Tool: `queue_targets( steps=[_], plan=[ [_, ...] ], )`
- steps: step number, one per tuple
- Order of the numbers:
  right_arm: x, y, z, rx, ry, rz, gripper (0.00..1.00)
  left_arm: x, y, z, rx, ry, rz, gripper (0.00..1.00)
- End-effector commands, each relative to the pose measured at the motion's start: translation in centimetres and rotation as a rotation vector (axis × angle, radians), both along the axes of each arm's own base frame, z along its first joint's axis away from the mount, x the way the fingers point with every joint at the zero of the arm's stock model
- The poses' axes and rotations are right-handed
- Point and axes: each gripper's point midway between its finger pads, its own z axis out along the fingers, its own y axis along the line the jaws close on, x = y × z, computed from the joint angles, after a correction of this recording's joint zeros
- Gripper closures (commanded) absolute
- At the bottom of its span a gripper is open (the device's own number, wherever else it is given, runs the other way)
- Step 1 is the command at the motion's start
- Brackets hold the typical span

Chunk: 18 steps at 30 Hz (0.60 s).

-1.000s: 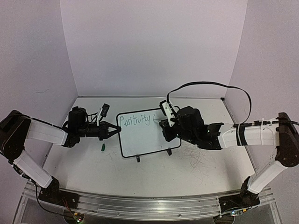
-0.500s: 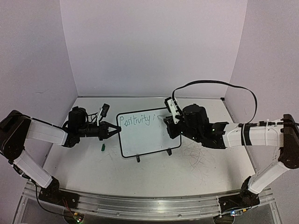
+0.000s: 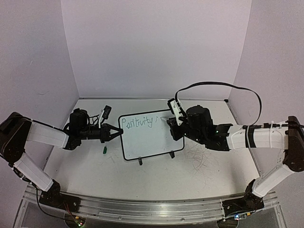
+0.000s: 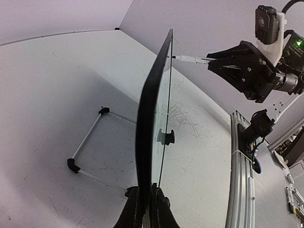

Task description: Write a sentence on the whiteboard

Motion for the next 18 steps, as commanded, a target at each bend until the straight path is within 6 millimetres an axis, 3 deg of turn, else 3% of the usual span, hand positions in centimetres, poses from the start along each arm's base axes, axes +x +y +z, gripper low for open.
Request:
queue_targets(
  steps=[1,8,18],
  plan=[
    [0.7,1.0,2.4,0.053,-0.051,0.014,1.00,0.6,0.2,2.3,-0.015,-0.106,0.023,1.00],
    [1.0,1.0,2.2,0.049,-0.054,-0.003,1.00,0.6,0.2,2.3,-0.015,-0.106,0.021,1.00],
    [1.2,0.4,0.6,0.009,-0.026,-0.037,1.00,0.6,0.2,2.4,-0.016,-0.109,0.023,1.00]
  ],
)
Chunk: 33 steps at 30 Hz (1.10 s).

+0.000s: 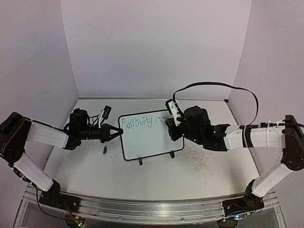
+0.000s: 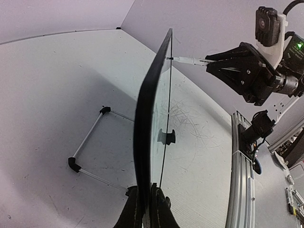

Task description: Write a sentence on the whiteboard

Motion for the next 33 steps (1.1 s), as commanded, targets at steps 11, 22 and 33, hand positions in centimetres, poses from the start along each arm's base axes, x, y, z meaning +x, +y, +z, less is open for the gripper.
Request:
queue_targets(
  steps=[11,22,33],
  plan=[
    [-0.6,0.0,-0.7,-0.002,0.027,-0.013,1.00,0.6,0.2,2.4,-0.016,-0.112,0.019,1.00],
    [-0.9,0.1,-0.9,0.027,0.056,-0.019,1.00,0.6,0.1,2.5,-0.019,-0.112,0.015,1.00],
    [0.4,0.7,0.9,0.052,-0.001,-0.052,1.00,0.6,0.1,2.4,-0.018,-0.108,0.013,1.00]
  ],
)
